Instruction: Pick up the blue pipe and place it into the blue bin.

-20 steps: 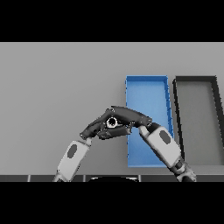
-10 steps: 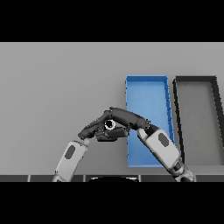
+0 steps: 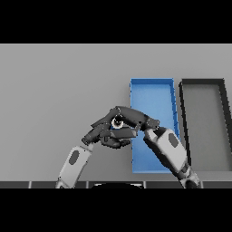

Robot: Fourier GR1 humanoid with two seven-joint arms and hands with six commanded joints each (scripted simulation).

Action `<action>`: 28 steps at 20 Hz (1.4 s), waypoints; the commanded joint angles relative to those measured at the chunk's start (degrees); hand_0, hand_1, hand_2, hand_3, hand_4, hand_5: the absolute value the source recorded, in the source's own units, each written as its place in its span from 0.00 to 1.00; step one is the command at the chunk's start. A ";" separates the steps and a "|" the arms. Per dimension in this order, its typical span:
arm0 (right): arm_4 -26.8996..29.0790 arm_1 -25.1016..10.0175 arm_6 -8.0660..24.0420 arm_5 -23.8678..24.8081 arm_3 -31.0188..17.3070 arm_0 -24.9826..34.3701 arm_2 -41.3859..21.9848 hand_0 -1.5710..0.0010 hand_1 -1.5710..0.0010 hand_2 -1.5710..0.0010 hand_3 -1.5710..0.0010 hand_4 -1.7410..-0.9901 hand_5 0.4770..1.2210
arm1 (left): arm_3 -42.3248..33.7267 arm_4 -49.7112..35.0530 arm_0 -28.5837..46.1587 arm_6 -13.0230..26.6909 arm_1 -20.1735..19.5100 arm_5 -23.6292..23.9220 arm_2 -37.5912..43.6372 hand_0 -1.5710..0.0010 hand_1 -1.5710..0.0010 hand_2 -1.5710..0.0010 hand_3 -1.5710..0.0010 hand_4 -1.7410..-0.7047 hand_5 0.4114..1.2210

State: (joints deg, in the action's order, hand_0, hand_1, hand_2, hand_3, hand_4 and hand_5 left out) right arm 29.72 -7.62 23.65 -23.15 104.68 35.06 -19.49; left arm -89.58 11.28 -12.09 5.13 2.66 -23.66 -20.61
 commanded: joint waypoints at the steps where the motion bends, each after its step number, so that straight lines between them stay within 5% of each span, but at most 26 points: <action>1: 3.01 -0.30 2.19 1.38 0.55 1.41 0.96 0.00 0.00 0.00 0.00 0.00 1.00 | 1.00 0.48 -0.02 -0.63 0.33 0.27 -0.23 0.99 0.99 0.99 0.99 0.80 0.07; 5: 13.73 -3.78 6.12 4.64 -1.25 11.78 7.03 0.00 0.00 0.00 0.00 0.00 1.00 | 0.32 0.16 0.41 -0.44 0.10 -0.19 -0.35 1.00 1.00 1.00 1.00 0.81 0.04; 7: 17.14 -5.52 4.30 4.13 -4.50 16.39 10.19 0.00 0.00 0.00 0.00 0.00 1.00 | -0.69 -0.78 0.37 0.23 -0.62 -0.84 0.25 1.00 1.00 1.00 1.00 0.81 0.03; 11: 12.23 -10.21 1.11 10.92 -10.99 23.99 16.19 0.00 0.00 0.00 0.00 0.00 1.00 | -0.28 0.02 0.44 1.67 -0.01 -0.36 -0.24 1.00 1.00 1.00 1.00 0.81 0.02; 14: 10.13 -12.92 1.52 11.57 -18.62 26.30 19.23 0.00 0.00 0.00 0.00 0.00 1.00 | -0.33 -0.42 -0.18 1.21 -0.67 -0.76 0.44 1.00 1.00 1.00 1.00 0.82 0.01; 19: 4.07 -17.23 -0.24 7.98 -27.60 22.30 22.62 0.00 0.00 0.00 0.00 0.00 1.00 | -0.56 0.40 -0.29 0.46 -1.28 -0.44 0.37 1.00 1.00 1.00 1.00 0.84 0.00; 28: 1.59 -16.98 5.54 10.12 -23.30 4.29 23.90 0.00 0.00 0.00 0.00 0.00 1.00 | -1.26 0.24 1.81 0.89 -0.74 -0.41 -0.47 1.00 1.00 1.00 1.00 0.83 0.01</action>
State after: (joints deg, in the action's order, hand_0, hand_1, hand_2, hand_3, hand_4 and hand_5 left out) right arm 31.32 -24.58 29.35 -13.13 81.35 39.28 4.39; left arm -90.84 11.52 -10.26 5.98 1.91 -24.06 -21.07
